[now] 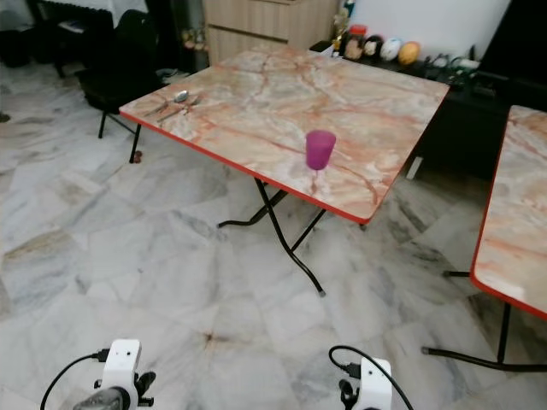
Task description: Setting the table
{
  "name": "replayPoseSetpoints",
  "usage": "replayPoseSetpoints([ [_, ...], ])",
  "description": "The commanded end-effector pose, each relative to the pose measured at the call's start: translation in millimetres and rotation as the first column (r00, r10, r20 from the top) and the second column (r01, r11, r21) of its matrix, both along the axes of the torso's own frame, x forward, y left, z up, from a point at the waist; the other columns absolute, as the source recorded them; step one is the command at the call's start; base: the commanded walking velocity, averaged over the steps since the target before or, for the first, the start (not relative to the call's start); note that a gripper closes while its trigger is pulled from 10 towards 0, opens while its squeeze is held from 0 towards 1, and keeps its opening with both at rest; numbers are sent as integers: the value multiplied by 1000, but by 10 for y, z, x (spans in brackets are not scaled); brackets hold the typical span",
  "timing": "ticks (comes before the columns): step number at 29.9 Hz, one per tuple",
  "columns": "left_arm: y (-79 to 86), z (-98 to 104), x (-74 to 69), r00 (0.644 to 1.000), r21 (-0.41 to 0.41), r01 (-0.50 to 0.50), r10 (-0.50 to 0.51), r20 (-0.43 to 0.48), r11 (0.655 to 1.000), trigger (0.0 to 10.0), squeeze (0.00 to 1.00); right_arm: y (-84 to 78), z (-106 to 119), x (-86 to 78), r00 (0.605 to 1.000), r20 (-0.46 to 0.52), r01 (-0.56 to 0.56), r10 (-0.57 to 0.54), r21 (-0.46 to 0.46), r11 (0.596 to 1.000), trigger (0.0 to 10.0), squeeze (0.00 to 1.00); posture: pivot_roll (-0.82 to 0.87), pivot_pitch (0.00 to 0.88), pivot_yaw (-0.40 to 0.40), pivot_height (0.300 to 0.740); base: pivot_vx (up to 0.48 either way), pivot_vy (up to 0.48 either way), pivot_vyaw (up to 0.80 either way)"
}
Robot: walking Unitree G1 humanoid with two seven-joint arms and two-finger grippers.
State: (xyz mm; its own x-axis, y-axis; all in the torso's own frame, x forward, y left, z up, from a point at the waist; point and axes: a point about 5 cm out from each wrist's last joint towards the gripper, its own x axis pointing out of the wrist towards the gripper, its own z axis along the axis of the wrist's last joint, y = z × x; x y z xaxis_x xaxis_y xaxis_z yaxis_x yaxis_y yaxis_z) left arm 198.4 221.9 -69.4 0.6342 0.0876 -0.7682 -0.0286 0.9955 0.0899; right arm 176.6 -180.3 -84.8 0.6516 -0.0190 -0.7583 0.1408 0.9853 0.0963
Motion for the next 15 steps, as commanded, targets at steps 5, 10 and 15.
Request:
replayPoseSetpoints([
  [5, -34, -19, -16, 1000, -4, 2, -2, -13, 1000, 10000, 0, -15, 5, 9, 1000, -2, -3, 3, -1, 1000, 10000, 0, 18, 0, 0, 740, 0, 382, -300],
  [10, -38, -20, -17, 1000, -5, 2, -2, -13, 1000, 10000, 0, -17, 5, 11, 1000, -3, -9, 9, -6, 1000, 10000, 0, 19, 0, 0, 740, 0, 381, -690],
  [15, -39, -21, -18, 1000, -5, 2, -2, -13, 1000, 10000, 0, -10, 4, 12, 1000, -6, -8, 8, -3, 1000, 10000, 0, 20, 0, 0, 740, 0, 380, -686],
])
